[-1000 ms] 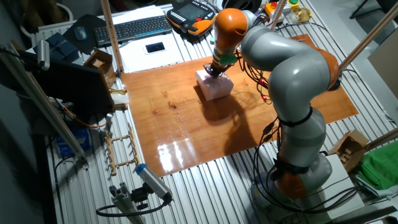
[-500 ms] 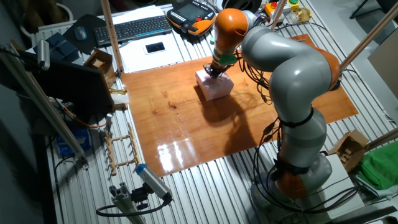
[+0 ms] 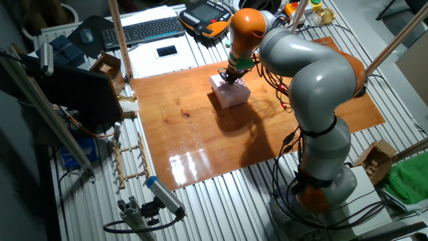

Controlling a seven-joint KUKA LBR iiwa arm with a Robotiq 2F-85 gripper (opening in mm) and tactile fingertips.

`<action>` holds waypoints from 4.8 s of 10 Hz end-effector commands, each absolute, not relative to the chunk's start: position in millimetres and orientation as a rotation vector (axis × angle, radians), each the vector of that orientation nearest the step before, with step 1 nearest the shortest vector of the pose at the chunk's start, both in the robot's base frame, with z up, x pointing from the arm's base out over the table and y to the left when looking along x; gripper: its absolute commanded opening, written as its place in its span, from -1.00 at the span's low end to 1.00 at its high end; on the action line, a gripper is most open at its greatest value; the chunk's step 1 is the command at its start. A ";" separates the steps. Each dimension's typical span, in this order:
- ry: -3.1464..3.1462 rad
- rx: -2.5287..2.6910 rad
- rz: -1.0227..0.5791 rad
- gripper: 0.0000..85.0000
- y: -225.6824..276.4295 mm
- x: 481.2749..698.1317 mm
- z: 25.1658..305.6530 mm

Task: Take everything out of the gift box

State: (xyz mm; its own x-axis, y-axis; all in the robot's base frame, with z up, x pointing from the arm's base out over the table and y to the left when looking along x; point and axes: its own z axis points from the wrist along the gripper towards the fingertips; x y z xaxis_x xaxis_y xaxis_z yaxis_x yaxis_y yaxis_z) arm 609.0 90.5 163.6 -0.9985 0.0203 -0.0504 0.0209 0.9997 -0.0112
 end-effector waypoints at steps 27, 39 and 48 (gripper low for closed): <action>3.078 0.341 0.029 -0.98 215.3 574.0 172.6; 3.070 0.209 -0.064 -0.98 232.2 593.5 124.1; 3.099 0.186 -0.078 -0.98 229.5 600.2 89.3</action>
